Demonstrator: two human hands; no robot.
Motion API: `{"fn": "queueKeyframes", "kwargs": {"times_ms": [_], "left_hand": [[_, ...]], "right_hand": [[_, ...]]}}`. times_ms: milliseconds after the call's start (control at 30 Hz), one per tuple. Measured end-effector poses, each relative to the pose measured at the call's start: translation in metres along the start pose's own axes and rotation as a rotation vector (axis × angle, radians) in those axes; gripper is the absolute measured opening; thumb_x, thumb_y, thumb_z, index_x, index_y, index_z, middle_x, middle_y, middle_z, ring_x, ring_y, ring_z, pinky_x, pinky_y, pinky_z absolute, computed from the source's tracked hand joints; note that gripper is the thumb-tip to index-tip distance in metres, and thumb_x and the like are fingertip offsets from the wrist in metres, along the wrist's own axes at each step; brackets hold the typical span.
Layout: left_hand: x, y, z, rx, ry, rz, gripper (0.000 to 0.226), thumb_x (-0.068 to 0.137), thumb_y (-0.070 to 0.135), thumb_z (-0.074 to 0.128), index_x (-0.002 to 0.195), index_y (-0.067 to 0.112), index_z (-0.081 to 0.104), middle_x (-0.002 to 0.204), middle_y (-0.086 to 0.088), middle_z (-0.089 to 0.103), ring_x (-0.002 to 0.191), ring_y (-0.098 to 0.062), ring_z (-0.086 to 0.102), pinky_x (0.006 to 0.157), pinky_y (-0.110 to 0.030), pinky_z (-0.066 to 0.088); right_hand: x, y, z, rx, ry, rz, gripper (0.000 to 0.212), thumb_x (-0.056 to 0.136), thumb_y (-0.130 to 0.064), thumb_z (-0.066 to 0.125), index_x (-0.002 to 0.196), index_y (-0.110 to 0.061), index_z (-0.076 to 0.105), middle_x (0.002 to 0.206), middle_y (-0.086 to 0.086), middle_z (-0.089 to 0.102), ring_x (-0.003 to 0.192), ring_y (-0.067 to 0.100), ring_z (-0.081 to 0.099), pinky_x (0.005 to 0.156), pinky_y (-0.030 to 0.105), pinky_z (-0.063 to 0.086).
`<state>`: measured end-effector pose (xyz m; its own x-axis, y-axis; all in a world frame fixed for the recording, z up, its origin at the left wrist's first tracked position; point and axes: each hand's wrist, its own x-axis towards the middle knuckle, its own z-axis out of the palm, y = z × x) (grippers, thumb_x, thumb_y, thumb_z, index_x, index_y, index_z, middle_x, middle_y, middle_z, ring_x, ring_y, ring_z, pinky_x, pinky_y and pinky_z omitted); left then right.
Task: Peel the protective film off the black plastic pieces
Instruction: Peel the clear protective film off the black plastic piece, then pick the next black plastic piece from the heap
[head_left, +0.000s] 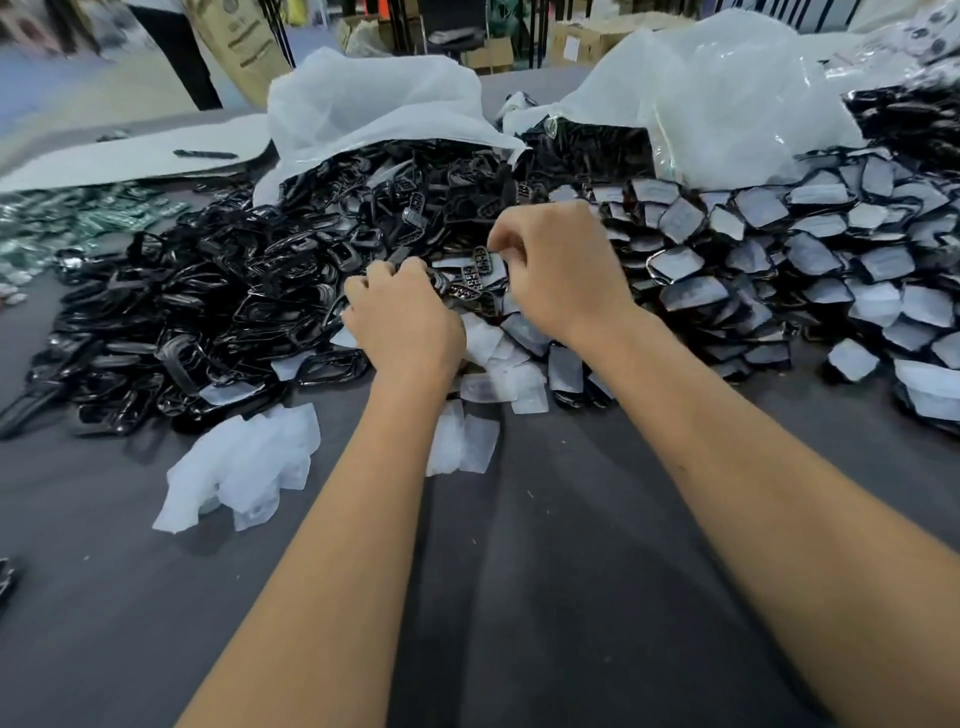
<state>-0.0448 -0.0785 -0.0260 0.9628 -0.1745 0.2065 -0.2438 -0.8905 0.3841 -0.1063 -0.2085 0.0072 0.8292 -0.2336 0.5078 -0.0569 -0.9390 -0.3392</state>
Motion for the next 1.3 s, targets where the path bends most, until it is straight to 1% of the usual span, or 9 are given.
{"fn": "queueKeyframes", "kwargs": {"times_ms": [333, 500, 633, 767, 867, 1000, 1067, 1233, 1300], "left_hand": [[0.018, -0.028, -0.002, -0.114, 0.058, 0.033, 0.02, 0.093, 0.023, 0.071, 0.113, 0.024, 0.07, 0.116, -0.003, 0.071, 0.125, -0.03, 0.05, 0.1, -0.044, 0.047], [0.02, -0.037, -0.002, -0.308, 0.1, -0.002, 0.027, 0.084, 0.003, 0.072, 0.105, 0.02, 0.068, 0.094, 0.003, 0.07, 0.106, -0.024, 0.063, 0.091, -0.04, 0.053], [0.021, -0.042, -0.004, -0.379, 0.13, -0.007, 0.013, 0.085, 0.009, 0.074, 0.091, 0.021, 0.075, 0.076, 0.011, 0.063, 0.089, -0.017, 0.067, 0.075, -0.026, 0.047], [0.021, -0.043, -0.009, -0.47, 0.175, -0.045, 0.002, 0.086, 0.02, 0.076, 0.086, 0.02, 0.074, 0.075, 0.011, 0.065, 0.086, -0.018, 0.068, 0.089, -0.036, 0.054], [0.019, -0.044, -0.015, -0.594, 0.274, -0.103, 0.013, 0.086, 0.025, 0.074, 0.076, 0.023, 0.066, 0.073, 0.012, 0.063, 0.086, -0.022, 0.067, 0.091, -0.041, 0.053], [0.009, -0.053, -0.025, -0.746, 0.412, -0.098, 0.012, 0.087, 0.015, 0.07, 0.079, 0.017, 0.062, 0.071, 0.012, 0.059, 0.067, -0.001, 0.057, 0.07, -0.02, 0.048], [0.004, -0.063, -0.028, -0.66, 0.398, -0.049, 0.008, 0.09, 0.018, 0.071, 0.086, 0.014, 0.065, 0.075, 0.01, 0.062, 0.071, -0.004, 0.058, 0.074, -0.022, 0.049], [0.0, -0.089, -0.026, -0.013, 0.145, -0.028, 0.031, 0.098, 0.035, 0.058, 0.125, 0.024, 0.068, 0.123, -0.006, 0.065, 0.12, -0.033, 0.05, 0.096, -0.037, 0.036], [-0.001, -0.092, -0.027, -0.025, 0.076, -0.005, 0.036, 0.094, 0.034, 0.062, 0.128, 0.025, 0.068, 0.127, -0.007, 0.064, 0.122, -0.034, 0.048, 0.098, -0.039, 0.039]], "right_hand": [[0.02, -0.021, 0.052, -0.303, -0.331, -0.027, 0.04, 0.097, -0.004, 0.053, 0.135, -0.015, 0.061, 0.126, 0.013, 0.061, 0.123, 0.033, 0.047, 0.097, 0.042, 0.052], [0.018, -0.021, 0.056, -0.223, -0.219, 0.036, 0.029, 0.093, 0.001, 0.059, 0.115, -0.011, 0.072, 0.117, 0.009, 0.07, 0.118, 0.028, 0.057, 0.095, 0.043, 0.055], [0.012, -0.013, 0.057, -0.122, -0.115, 0.093, 0.016, 0.099, -0.017, 0.066, 0.11, -0.016, 0.077, 0.113, 0.007, 0.069, 0.119, 0.027, 0.053, 0.095, 0.032, 0.048], [0.006, -0.018, 0.051, 0.1, 0.076, 0.163, 0.011, 0.097, -0.02, 0.069, 0.101, -0.014, 0.078, 0.103, 0.004, 0.071, 0.104, 0.022, 0.06, 0.088, 0.027, 0.047], [0.001, -0.027, 0.048, 0.556, 0.036, 0.28, 0.007, 0.096, -0.013, 0.069, 0.095, -0.008, 0.074, 0.082, 0.001, 0.076, 0.073, 0.013, 0.069, 0.068, 0.03, 0.055], [-0.012, -0.042, 0.051, 1.07, -0.077, 0.399, 0.007, 0.1, -0.009, 0.064, 0.095, -0.006, 0.068, 0.068, 0.007, 0.073, 0.05, 0.011, 0.056, 0.045, 0.022, 0.042], [-0.017, -0.044, 0.058, 1.048, -0.03, 0.417, 0.01, 0.1, -0.01, 0.064, 0.091, -0.009, 0.068, 0.065, 0.004, 0.07, 0.049, 0.011, 0.053, 0.045, 0.021, 0.04], [-0.025, -0.047, 0.07, 0.939, -0.005, 0.395, 0.014, 0.097, -0.019, 0.07, 0.085, -0.012, 0.067, 0.07, 0.004, 0.067, 0.054, 0.009, 0.057, 0.048, 0.02, 0.044], [-0.026, -0.049, 0.071, 0.91, -0.012, 0.353, 0.015, 0.096, -0.019, 0.071, 0.086, -0.009, 0.067, 0.072, 0.007, 0.07, 0.054, 0.011, 0.062, 0.048, 0.025, 0.047]]}}
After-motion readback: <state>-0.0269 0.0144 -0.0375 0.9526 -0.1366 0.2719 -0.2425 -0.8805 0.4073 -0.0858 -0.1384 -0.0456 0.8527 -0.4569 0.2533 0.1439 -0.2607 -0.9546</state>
